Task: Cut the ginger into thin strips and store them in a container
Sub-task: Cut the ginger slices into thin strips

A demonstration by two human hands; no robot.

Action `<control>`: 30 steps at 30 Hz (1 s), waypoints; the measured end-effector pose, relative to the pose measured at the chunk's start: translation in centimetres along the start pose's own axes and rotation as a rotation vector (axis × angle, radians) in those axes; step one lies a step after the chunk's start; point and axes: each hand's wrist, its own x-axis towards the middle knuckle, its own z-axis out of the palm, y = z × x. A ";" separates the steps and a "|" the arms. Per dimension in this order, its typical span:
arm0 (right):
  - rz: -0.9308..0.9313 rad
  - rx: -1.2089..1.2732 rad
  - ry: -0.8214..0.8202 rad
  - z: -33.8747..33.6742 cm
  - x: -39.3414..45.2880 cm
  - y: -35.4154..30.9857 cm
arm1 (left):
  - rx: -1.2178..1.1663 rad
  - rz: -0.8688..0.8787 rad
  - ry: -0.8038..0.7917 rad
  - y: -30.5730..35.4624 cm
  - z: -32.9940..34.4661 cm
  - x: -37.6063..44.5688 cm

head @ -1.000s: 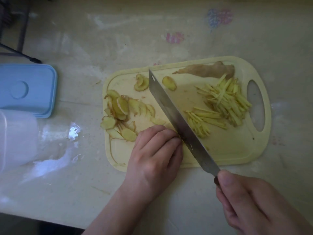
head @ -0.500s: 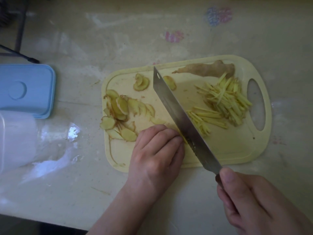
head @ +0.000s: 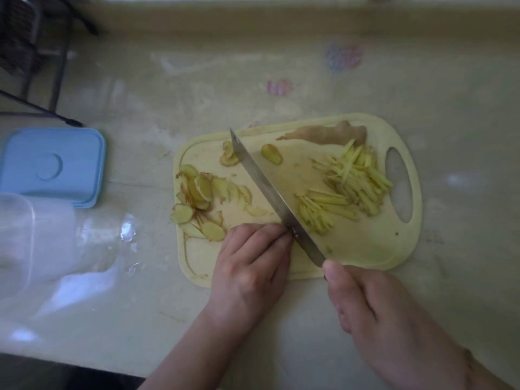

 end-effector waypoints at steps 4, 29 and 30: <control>0.091 0.108 -0.046 -3.3 0.2 1.3 | 0.094 0.039 -0.039 -0.2 0.0 -0.5; -0.191 -0.376 -0.245 -9.0 -0.6 1.6 | 0.056 -0.177 0.371 7.3 -4.1 0.9; -0.259 -0.549 -0.214 -8.9 -0.7 1.5 | 0.016 -0.116 0.356 8.2 -4.6 1.8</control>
